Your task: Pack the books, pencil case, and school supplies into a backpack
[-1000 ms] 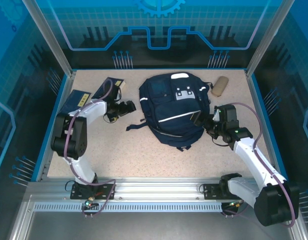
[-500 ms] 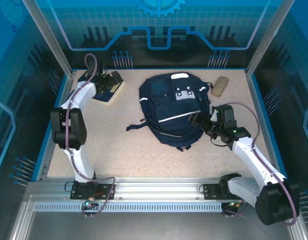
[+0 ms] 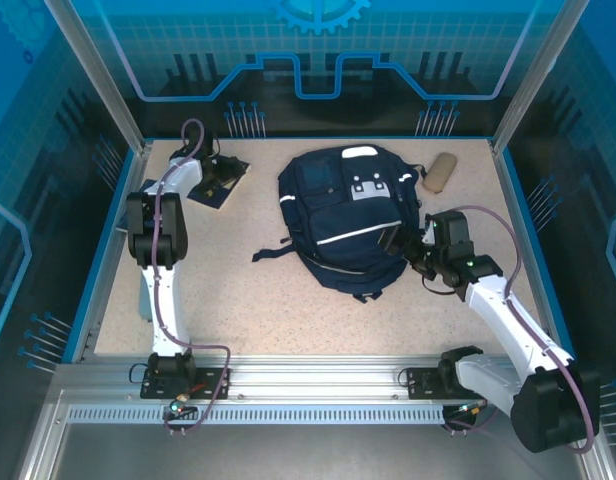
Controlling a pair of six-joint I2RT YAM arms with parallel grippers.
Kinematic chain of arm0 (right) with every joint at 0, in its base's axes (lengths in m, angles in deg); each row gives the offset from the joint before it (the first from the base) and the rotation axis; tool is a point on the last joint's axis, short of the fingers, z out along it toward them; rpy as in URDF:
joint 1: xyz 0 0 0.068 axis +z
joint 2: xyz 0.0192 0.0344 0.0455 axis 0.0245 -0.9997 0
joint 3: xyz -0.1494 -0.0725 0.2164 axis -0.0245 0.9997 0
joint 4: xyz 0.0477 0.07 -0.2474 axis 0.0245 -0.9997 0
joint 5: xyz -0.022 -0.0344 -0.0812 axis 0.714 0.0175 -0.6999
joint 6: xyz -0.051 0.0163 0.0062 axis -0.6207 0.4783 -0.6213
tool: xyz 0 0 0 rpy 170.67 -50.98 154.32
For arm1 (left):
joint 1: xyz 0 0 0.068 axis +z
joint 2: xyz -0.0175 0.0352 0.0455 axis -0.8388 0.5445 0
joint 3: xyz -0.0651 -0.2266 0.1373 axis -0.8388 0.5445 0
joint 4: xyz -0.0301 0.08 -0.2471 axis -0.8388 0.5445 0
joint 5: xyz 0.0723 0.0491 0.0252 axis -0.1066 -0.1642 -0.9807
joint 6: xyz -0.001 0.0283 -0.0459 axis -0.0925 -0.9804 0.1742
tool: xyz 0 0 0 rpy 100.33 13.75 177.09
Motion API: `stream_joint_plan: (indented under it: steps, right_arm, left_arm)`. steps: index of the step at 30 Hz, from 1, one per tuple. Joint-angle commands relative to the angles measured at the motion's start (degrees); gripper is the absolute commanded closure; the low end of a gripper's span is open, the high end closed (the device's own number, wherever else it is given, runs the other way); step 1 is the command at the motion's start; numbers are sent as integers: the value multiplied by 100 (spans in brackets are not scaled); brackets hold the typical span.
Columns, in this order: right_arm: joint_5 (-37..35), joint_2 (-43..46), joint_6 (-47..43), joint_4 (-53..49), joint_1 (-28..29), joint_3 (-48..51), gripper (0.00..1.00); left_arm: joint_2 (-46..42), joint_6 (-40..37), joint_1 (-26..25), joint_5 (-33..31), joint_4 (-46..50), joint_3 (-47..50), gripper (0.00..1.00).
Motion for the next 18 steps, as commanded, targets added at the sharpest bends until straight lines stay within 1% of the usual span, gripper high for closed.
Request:
stream_joint_plan:
  steps: [1,5,11,14,18]
  right_arm:
    - [-97,151,28,-139,70,-72,0]
    - [-57,184,87,-104,70,-78,0]
    - [-48,179,135,-24,77,-60,0]
    - [-49,196,179,-16,81,-12,0]
    - [-43,262,231,11,95,72,0]
  left_arm:
    - [-71,-71,45,721,522,91,1]
    - [-485,-64,45,1001,446,827,1]
    - [-1125,186,-16,1309,-67,2149,2]
    - [-1493,299,-164,1335,-279,2761,2]
    - [-2099,459,-518,1192,-457,3555,2]
